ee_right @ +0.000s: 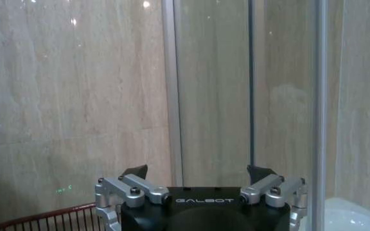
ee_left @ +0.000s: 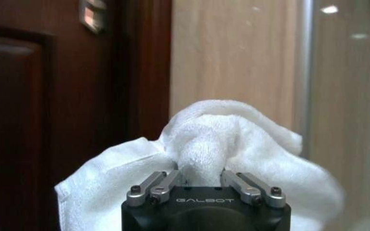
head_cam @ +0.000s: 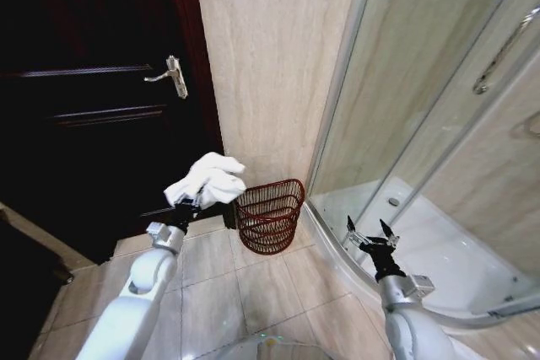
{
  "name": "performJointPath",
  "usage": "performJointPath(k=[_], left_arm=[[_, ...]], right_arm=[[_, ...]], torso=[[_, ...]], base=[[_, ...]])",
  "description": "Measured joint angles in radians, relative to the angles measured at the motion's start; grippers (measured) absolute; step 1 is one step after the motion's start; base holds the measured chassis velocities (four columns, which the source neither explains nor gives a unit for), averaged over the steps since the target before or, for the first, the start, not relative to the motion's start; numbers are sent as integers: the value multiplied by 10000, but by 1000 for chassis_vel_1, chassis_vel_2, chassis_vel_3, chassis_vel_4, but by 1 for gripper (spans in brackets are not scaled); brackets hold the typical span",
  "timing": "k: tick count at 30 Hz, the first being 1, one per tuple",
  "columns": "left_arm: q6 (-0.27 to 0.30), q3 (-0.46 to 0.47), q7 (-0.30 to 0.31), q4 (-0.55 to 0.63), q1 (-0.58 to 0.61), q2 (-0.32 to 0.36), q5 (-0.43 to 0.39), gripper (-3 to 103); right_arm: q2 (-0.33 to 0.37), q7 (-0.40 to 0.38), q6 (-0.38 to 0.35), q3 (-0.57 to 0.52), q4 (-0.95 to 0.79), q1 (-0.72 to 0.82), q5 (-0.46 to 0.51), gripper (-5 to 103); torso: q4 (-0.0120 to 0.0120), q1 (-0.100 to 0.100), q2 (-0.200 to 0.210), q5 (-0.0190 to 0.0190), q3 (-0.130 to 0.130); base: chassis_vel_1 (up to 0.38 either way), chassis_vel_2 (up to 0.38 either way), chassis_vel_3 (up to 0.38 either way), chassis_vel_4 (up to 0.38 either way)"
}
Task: Discard the used towel into the hamper.
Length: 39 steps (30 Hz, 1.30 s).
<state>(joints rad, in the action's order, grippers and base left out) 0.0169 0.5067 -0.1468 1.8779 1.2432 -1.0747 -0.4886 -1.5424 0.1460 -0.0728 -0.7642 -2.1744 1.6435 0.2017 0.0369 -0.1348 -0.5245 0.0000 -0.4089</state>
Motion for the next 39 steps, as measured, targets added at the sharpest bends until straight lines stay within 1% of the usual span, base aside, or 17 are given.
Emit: performJointPath(k=[3, 4, 6, 7, 10, 12, 14, 17, 18, 21, 22, 24, 26, 28, 30, 32, 39], left_arm=[[108, -1049, -12, -1157, -1709, 415, -84, 19], [108, -1049, -12, -1157, -1709, 415, -84, 19], [305, -2068, -2, -2144, -3144, 603, -370, 19], [305, -2068, -2, -2144, -3144, 603, -370, 19], [471, -2944, -73, -2882, -4059, 647, -644, 19], [865, -4083, -520, -3803, -5280, 632, -1121, 19], [972, -4333, -688, -4068, -5600, 605, -1245, 19], [1319, -5430, -1401, -5684, -7141, 239, -1504, 19], [1319, -5430, -1401, -5684, -7141, 239, -1504, 19], [1763, -5926, -2423, -6873, -8148, -100, -1257, 19], [1763, -5926, -2423, -6873, -8148, -100, -1257, 19], [2238, -6278, -2793, -7598, -8772, -337, -941, 19], [2323, -6440, -2795, -7915, -8997, -447, -814, 19], [2447, -6758, -2890, -8799, -9552, -771, -339, 19], [2470, -6808, -2948, -8956, -9651, -836, -242, 19], [2561, -7042, -3266, -9760, -10127, -1157, 89, 19], [2614, -7136, -3536, -10814, -10624, -1697, 1016, 17]], right_arm=[[-41, -17, -1, -32, 8, -26, 0, 100], [-41, -17, -1, -32, 8, -26, 0, 100], [-51, -28, -2, -80, 19, -28, 0, 100], [-51, -28, -2, -80, 19, -28, 0, 100], [-31, -31, 24, -145, 82, -32, 14, 100], [15, -33, 83, -227, 193, -70, 58, 100], [20, -36, 96, -250, 221, -82, 73, 100], [31, -43, 171, -293, 315, -117, 104, 100], [31, -43, 171, -293, 315, -117, 104, 100], [14, -43, 247, -277, 385, -112, 104, 100], [14, -43, 247, -277, 385, -112, 104, 100], [-5, -43, 309, -246, 445, -123, 90, 100], [-12, -43, 323, -238, 450, -123, 86, 100], [-2, -43, 347, -213, 464, -96, 74, 100], [-3, -42, 358, -209, 469, -93, 67, 100], [-13, -42, 390, -204, 480, -64, 51, 100], [48, -91, 415, -338, 479, -30, 113, 100]], torso=[[-6, -7, 0, -2, -6], [-6, -7, 0, -2, -6], [-7, -11, -5, 3, -8], [-7, -11, -5, 3, -8], [-6, -13, -6, -2, -12], [-6, -13, -9, 0, -12], [-5, -13, -10, 3, -12], [-5, -13, -13, 0, -13], [-5, -13, -13, 0, -13], [-4, -13, -15, 1, -14], [-4, -13, -15, 1, -14], [-3, -15, -16, 2, -15], [-4, -15, -17, 3, -15], [-3, -16, -17, -1, -16], [-3, -15, -17, 1, -16], [-4, -15, -19, 2, -16], [-6, -15, -21, 1, -16]], base=[[0, 0, 0, 0], [0, 0, 0, 0], [0, 0, 0, 0], [0, 0, 0, 0], [0, 0, 0, 0], [0, 0, 0, 0], [0, 0, 0, 0], [0, 0, 0, 0], [0, 0, 0, 0], [0, 0, 0, 0], [0, 0, 0, 0], [0, 0, 0, 0], [0, 0, 0, 0], [0, 0, 0, 0], [0, 0, 0, 0], [0, 0, 0, 0], [0, 0, 0, 0]])
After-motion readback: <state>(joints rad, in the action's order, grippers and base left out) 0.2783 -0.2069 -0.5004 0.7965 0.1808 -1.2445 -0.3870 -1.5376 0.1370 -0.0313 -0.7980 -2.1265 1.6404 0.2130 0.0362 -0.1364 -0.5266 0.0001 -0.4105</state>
